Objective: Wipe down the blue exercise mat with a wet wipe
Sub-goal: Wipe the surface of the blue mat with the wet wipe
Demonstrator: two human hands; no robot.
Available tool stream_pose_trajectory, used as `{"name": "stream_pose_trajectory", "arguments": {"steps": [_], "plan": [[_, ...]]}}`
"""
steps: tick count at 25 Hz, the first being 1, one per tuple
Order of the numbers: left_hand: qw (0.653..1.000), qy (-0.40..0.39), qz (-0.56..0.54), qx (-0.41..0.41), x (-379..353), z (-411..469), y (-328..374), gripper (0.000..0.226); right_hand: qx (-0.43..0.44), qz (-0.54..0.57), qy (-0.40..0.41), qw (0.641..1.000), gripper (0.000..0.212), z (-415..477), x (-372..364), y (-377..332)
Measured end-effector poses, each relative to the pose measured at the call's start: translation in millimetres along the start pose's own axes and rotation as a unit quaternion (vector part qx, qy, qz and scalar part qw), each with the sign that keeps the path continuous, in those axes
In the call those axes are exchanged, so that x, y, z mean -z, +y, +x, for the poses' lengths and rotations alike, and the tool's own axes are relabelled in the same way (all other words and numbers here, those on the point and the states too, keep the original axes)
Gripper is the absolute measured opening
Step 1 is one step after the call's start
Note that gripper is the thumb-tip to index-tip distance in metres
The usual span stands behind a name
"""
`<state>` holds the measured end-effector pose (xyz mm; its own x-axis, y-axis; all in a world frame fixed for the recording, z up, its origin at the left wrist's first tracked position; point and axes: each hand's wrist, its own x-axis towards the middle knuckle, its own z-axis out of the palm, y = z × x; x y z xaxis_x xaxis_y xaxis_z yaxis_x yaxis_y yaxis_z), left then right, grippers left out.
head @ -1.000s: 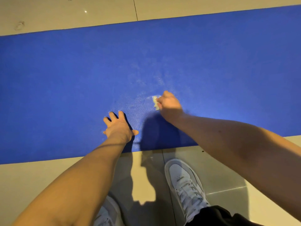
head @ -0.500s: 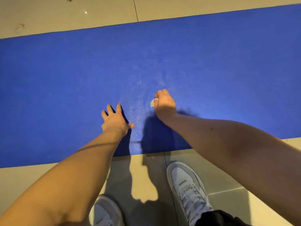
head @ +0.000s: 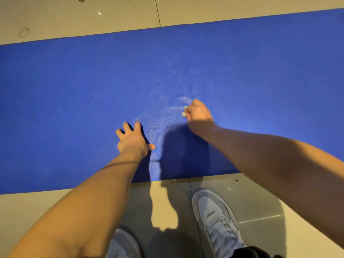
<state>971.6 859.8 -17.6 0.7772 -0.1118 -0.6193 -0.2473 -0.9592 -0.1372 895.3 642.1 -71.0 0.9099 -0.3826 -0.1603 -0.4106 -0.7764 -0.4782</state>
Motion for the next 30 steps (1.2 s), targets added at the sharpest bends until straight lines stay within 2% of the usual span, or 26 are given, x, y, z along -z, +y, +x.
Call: {"name": "stream_pose_trajectory", "arguments": {"steps": [3,7,9,13,15,17,22,26,30], "plan": [[1.0,-0.001,0.01,0.006,0,1,1,0.106,-0.08,-0.002,0.039,0.996,0.015,4,21,34],[1.0,0.004,0.013,0.006,-2,3,0,0.103,-0.096,0.031,0.036,0.994,0.011,9,6,-1],[1.0,0.006,0.014,0.005,-3,4,0,0.104,-0.066,0.072,0.019,0.995,0.009,12,-10,-28],[1.0,0.007,0.007,-0.002,-5,6,0,0.105,0.052,0.132,-0.03,0.989,0.012,8,-36,-87],[1.0,-0.008,-0.008,-0.004,-3,9,-1,0.102,0.075,0.114,-0.047,0.99,0.014,7,-37,-90],[1.0,-0.019,-0.024,0.002,3,13,2,0.096,0.081,0.077,-0.017,0.994,0.014,10,-32,-71],[0.997,0.069,-0.04,-0.02,20,31,22,0.09,-0.033,0.039,-0.001,0.999,0.016,21,16,2],[0.998,0.02,-0.052,-0.022,25,43,20,0.108,-0.096,0.032,0.062,0.993,0.022,19,29,28],[1.0,0.017,-0.022,-0.003,30,44,21,0.114,-0.104,0.002,0.072,0.992,0.017,26,10,-2]]}}
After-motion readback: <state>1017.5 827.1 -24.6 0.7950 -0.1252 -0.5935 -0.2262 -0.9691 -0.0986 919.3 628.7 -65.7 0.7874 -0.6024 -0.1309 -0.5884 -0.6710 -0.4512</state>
